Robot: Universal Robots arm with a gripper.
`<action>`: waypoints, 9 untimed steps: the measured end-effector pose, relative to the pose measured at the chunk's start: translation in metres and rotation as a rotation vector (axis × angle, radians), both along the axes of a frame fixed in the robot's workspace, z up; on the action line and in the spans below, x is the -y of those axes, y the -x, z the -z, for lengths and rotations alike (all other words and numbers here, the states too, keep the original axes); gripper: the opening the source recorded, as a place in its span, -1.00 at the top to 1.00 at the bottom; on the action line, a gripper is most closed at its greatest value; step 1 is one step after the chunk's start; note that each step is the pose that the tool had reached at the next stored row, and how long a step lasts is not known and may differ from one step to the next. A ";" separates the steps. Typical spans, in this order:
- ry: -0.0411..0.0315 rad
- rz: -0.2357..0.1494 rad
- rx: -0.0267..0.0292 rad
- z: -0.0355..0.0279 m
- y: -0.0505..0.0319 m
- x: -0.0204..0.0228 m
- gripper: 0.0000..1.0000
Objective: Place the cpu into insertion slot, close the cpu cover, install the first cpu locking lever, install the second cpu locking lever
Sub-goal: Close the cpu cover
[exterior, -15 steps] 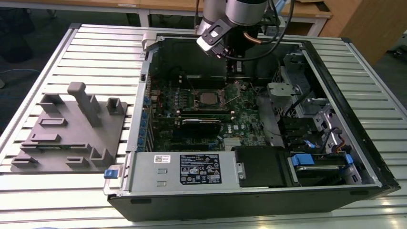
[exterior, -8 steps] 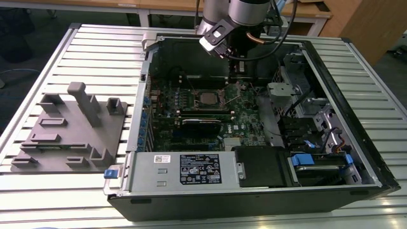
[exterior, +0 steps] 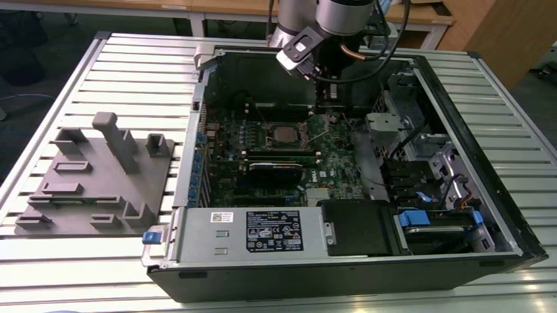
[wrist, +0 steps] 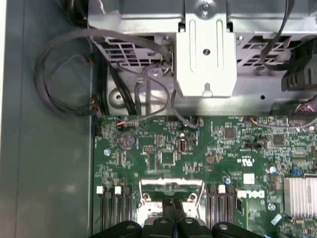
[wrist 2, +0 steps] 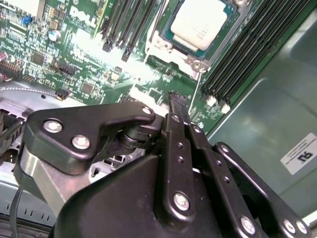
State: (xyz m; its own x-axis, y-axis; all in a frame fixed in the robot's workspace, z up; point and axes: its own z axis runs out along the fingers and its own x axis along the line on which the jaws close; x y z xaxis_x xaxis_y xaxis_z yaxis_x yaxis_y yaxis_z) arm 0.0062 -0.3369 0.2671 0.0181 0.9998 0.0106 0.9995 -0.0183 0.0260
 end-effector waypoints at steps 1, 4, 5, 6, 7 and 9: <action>0.0000 0.000 0.0000 0.0000 -0.0017 0.0000 0.79; -0.0001 0.000 0.0001 0.0002 -0.0076 0.0000 0.79; -0.0002 0.000 0.0001 0.0003 -0.0096 0.0000 0.79; -0.0003 0.000 0.0001 0.0003 -0.0118 0.0000 0.79; -0.0004 0.000 0.0001 0.0004 -0.0140 0.0000 0.79; -0.0002 0.000 0.0001 0.0004 -0.0184 0.0000 0.79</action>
State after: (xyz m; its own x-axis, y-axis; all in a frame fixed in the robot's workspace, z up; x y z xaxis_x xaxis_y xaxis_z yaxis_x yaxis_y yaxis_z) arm 0.0246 -0.3369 0.2667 0.0180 0.9998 0.0108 0.9995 -0.0183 0.0261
